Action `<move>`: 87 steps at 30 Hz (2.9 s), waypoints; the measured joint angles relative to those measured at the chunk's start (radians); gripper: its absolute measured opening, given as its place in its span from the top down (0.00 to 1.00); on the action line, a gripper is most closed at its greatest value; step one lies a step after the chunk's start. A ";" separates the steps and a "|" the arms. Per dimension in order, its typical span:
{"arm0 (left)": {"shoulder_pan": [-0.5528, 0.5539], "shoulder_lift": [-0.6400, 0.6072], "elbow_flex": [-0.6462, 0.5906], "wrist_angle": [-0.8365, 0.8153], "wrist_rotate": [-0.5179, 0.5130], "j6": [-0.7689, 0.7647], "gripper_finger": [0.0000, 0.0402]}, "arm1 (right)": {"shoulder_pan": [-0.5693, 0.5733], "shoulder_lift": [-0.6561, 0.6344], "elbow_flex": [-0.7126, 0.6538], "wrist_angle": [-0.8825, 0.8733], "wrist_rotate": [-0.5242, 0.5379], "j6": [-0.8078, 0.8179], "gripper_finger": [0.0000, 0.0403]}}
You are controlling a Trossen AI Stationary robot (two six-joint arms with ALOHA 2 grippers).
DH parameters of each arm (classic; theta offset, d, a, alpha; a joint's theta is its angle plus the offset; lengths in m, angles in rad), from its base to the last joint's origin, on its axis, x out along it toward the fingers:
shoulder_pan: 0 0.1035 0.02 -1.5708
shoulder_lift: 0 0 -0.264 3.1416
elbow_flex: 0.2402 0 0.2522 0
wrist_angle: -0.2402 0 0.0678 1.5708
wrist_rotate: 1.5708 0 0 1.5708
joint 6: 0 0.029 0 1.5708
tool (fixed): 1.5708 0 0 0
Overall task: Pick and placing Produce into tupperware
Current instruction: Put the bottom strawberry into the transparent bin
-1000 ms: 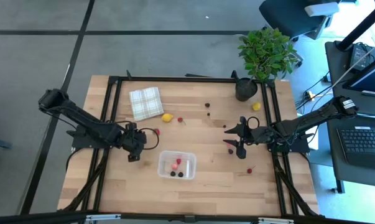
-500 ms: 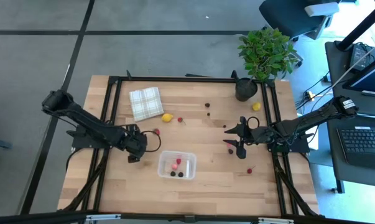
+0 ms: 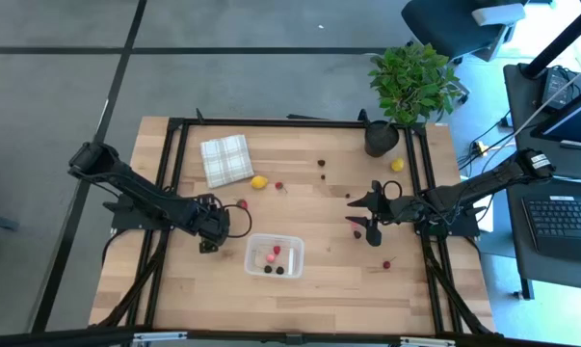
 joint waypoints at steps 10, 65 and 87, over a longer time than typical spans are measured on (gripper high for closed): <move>0.038 0.002 -0.001 0.006 0.072 -0.022 0.57 | 0.000 0.000 0.000 0.000 0.000 0.003 0.51; 0.023 0.177 0.443 0.280 0.191 0.485 0.78 | 0.000 0.000 0.000 0.000 0.000 0.000 0.51; 0.025 0.392 0.579 0.138 0.180 0.499 0.69 | 0.000 0.000 0.000 0.000 0.000 0.005 0.51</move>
